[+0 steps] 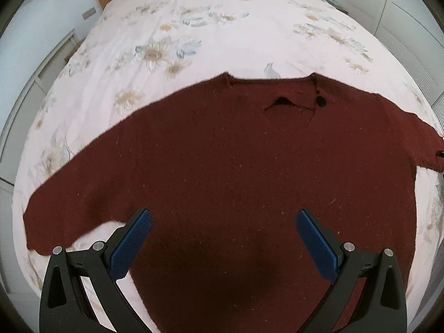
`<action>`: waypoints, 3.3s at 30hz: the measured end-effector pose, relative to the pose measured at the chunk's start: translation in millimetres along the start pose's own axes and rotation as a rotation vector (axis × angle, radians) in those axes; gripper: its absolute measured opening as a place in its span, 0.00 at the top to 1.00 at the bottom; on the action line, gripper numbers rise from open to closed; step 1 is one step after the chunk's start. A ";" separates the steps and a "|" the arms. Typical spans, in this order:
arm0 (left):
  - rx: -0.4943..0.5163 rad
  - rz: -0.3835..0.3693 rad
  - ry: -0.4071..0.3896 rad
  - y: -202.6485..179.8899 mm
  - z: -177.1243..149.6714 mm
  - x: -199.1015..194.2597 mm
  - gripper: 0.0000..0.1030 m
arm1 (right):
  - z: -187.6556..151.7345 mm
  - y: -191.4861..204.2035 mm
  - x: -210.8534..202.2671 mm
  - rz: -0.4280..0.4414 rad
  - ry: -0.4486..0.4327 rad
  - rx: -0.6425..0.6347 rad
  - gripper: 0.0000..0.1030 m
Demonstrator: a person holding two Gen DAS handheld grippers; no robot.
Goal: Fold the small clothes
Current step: 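Grasp the cuff of one sweater sleeve with the right gripper, then lay the held sleeve across the sweater body and open the right gripper, then grasp the cuff of the other sleeve with the left gripper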
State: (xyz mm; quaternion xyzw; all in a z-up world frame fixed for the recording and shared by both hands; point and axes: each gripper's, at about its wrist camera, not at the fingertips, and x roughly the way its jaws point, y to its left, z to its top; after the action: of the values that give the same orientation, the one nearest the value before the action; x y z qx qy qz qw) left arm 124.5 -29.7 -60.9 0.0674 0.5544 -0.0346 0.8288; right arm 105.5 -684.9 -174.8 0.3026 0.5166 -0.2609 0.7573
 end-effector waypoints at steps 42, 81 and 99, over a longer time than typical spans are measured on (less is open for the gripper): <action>-0.108 -0.013 -0.069 84.3 -21.8 2.7 0.01 | -200.0 413.6 -185.8 0.399 -0.129 -0.825 0.87; -0.103 0.000 0.017 89.8 -32.3 23.5 0.01 | -306.1 399.3 -76.0 0.199 0.094 -1.010 0.17; 0.125 -0.072 -0.013 -19.8 26.3 29.0 0.01 | -226.4 248.3 -85.6 0.108 0.026 -0.734 0.02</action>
State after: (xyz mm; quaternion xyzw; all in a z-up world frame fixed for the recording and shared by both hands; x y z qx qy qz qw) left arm 157.1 -52.7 -79.2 0.0986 0.5479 -0.0993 0.8248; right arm 111.5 -344.0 -111.5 0.0407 0.5686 -0.0142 0.8215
